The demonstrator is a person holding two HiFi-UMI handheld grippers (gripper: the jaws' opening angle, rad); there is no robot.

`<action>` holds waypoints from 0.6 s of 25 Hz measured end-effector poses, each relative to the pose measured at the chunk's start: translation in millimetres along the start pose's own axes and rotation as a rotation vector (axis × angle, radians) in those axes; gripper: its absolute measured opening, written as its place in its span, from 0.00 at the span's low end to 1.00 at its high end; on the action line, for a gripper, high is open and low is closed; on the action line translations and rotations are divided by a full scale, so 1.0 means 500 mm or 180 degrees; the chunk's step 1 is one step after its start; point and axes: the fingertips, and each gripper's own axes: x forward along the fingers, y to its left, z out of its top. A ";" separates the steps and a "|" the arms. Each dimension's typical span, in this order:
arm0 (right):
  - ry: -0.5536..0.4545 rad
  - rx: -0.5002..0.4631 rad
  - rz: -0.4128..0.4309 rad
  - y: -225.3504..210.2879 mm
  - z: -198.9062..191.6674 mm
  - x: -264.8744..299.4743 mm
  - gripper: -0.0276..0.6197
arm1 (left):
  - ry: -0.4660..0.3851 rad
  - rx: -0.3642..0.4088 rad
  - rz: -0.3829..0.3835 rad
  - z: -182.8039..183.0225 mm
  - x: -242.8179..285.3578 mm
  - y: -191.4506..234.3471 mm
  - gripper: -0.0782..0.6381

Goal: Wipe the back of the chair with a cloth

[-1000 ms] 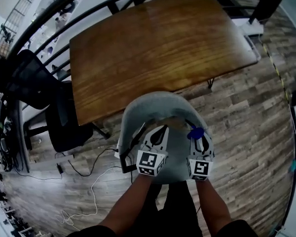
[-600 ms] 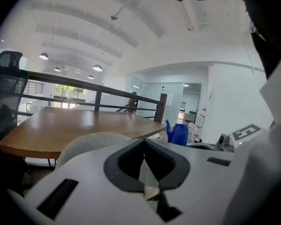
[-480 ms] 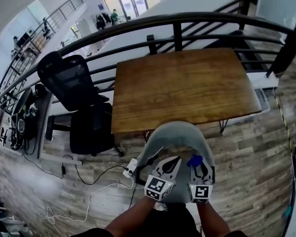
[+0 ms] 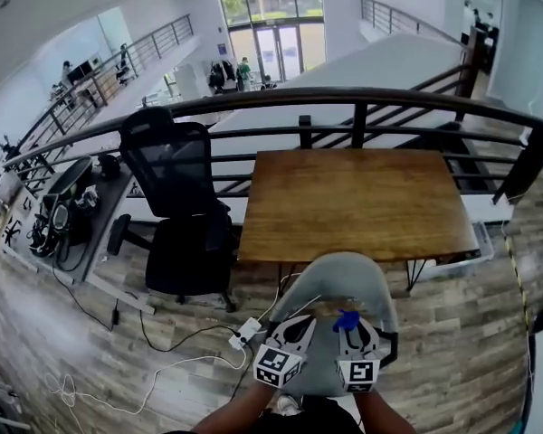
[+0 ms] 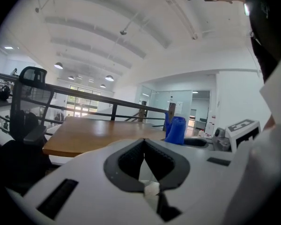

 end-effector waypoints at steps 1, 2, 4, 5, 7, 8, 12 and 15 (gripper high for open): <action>-0.0051 -0.0042 0.0022 0.011 0.012 -0.005 0.23 | -0.0026 -0.0003 0.0033 0.004 -0.017 0.002 0.12; -0.0096 -0.0075 0.0045 0.022 0.023 -0.011 0.23 | -0.0054 -0.0005 0.0062 0.008 -0.034 0.002 0.12; -0.0099 -0.0123 0.0087 0.042 0.038 -0.031 0.23 | -0.0119 -0.0004 0.0107 0.019 -0.065 -0.003 0.12; -0.0074 -0.0123 0.0101 0.050 0.047 -0.043 0.23 | -0.0154 -0.0002 0.0119 0.024 -0.080 -0.008 0.12; -0.0088 -0.0027 0.0124 0.067 0.074 -0.068 0.23 | -0.0222 0.0009 0.0121 0.029 -0.107 -0.022 0.12; -0.0138 0.0040 0.0142 0.075 0.092 -0.080 0.23 | -0.0261 0.0020 0.0118 0.031 -0.119 -0.031 0.12; -0.0351 0.0143 0.0235 0.121 0.162 -0.114 0.23 | -0.0370 0.0037 0.0135 0.045 -0.165 -0.055 0.12; -0.0327 0.0126 0.0229 0.129 0.178 -0.138 0.23 | -0.0310 0.0042 0.0135 0.036 -0.183 -0.076 0.12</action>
